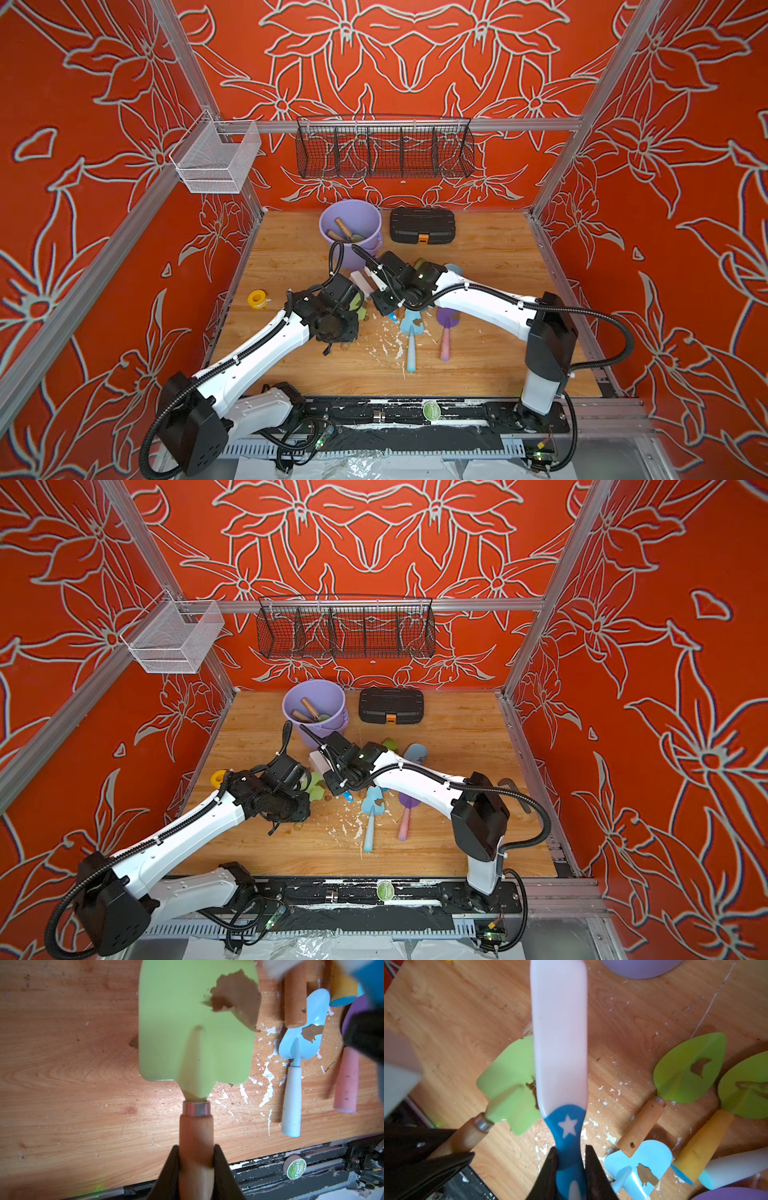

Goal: Brush the soil off the hand trowel and place it into the bucket
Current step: Brush off the soil from the hand trowel.

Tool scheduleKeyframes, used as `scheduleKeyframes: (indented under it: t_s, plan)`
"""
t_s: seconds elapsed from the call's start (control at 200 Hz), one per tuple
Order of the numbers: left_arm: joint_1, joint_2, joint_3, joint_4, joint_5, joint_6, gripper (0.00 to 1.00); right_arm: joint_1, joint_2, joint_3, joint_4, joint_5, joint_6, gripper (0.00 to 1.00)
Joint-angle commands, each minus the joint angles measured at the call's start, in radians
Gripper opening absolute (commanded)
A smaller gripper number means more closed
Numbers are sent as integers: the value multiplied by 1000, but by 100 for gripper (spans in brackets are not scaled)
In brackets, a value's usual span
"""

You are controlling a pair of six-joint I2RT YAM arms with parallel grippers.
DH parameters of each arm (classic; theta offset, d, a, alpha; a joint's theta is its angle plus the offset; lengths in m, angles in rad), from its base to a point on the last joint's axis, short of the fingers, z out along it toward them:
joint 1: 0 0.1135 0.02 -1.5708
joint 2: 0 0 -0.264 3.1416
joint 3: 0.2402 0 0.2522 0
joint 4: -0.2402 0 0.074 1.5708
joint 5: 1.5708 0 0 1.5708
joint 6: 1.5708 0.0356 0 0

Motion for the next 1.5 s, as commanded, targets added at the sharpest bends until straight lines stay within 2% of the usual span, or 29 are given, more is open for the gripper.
scheduleKeyframes:
  t_s: [0.0, 0.175, 0.51, 0.721, 0.821, 0.951, 1.211, 1.371, 1.491]
  plan:
    - [-2, 5, 3, -6, -11, -9, 0, 50, -45, -34, 38, -83, 22, 0]
    - [-1, 4, 4, -5, -13, -9, 0, 69, -4, -40, 39, -117, 28, 0]
    - [3, -11, -6, -4, -19, -10, 0, 0, 54, -13, -26, 50, 9, 0]
    - [11, -4, -10, 2, -18, -8, 0, -51, 54, 8, -23, 84, -7, 0]
    - [17, 4, -8, 4, -16, -8, 0, -54, 40, 28, -24, 80, -11, 0]
    - [23, 17, 0, -5, -21, -6, 0, -49, -10, 24, 4, 18, -15, 0]
    - [29, 17, 5, 2, -17, -8, 0, 32, 6, 29, 8, -106, -2, 0]
    - [29, 23, 8, 7, -10, -9, 0, 50, 62, 52, 17, -114, 8, 0]
    - [31, 17, 11, 4, -13, -10, 0, 49, 98, 80, -24, -25, 3, 0]
